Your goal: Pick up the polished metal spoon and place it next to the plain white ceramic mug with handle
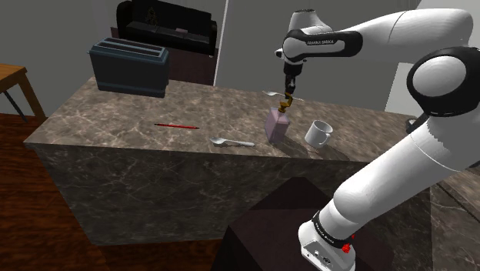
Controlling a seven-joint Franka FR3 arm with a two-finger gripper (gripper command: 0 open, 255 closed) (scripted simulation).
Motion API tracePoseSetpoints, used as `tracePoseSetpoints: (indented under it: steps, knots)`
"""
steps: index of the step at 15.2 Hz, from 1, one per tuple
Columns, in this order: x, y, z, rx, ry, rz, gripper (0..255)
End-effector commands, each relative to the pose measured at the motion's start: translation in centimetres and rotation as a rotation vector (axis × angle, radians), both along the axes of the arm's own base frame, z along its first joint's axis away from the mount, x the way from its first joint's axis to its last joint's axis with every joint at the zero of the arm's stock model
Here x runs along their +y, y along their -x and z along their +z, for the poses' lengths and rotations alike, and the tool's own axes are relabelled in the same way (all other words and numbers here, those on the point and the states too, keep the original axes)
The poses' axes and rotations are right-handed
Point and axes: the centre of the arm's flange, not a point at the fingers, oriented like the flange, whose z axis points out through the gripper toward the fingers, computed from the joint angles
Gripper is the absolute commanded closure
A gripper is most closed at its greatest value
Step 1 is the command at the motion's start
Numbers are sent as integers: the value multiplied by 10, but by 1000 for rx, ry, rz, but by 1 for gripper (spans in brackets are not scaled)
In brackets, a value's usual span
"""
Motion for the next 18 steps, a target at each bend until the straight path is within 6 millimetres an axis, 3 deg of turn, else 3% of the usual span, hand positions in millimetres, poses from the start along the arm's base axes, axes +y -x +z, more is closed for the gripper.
tracePoseSetpoints:
  steps: [1,13,18]
  knots:
    - [-23,8,0,0,0,2,255]
    - [-176,47,0,0,0,2,255]
    - [-176,47,-26,0,0,2,255]
